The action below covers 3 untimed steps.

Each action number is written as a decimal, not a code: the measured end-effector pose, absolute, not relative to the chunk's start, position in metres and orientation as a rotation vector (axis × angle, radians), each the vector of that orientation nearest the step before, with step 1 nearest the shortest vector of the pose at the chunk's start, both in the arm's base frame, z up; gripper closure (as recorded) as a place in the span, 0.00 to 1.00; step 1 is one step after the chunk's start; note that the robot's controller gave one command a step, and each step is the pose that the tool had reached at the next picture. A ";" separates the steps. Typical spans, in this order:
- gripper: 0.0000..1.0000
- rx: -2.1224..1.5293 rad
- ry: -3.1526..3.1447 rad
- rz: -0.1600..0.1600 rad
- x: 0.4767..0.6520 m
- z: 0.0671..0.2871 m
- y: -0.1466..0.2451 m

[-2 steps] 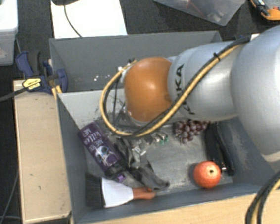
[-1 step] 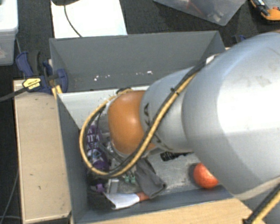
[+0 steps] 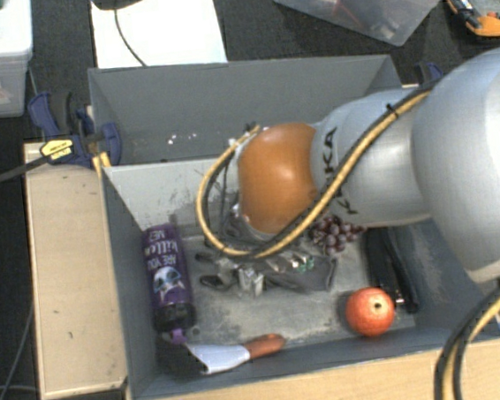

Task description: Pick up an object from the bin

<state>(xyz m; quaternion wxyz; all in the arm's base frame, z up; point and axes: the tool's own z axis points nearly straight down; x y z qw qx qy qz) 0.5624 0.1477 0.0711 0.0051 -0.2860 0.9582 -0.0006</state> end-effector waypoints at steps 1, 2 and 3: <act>1.00 -0.894 3.002 -0.003 0.562 0.071 0.148; 1.00 -0.892 3.001 -0.003 0.562 0.078 0.148; 1.00 -0.892 3.011 -0.001 0.560 0.105 0.148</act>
Offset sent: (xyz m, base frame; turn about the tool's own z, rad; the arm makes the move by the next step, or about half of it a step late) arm -0.0001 -0.0002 0.0164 0.0015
